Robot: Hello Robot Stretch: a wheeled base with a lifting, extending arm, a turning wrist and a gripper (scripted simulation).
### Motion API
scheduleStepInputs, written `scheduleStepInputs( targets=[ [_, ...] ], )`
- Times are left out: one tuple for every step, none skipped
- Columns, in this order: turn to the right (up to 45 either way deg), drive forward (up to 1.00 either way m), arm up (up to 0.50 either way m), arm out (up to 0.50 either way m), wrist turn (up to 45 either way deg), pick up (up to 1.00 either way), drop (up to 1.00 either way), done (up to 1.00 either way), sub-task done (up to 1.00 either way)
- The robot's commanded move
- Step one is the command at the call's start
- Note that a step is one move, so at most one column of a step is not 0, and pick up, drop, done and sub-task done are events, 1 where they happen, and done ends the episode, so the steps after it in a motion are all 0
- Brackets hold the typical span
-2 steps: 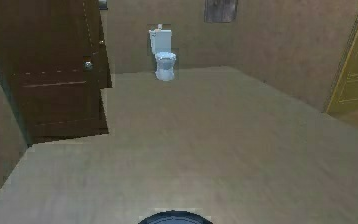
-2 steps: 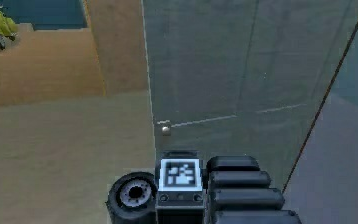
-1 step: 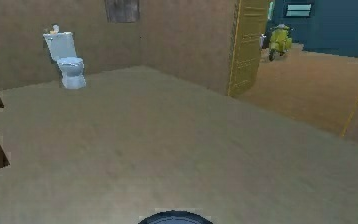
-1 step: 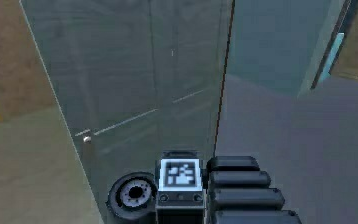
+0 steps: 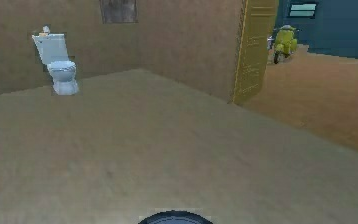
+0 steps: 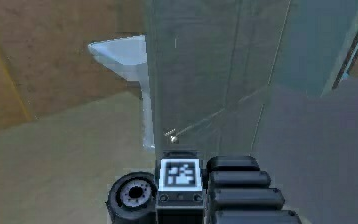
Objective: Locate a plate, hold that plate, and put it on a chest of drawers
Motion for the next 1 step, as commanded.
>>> scheduleStepInputs(
  targets=[
    [33.0,0.0,0.0,0.0,0.0,0.0,0.0,0.0,0.0]
  ],
)
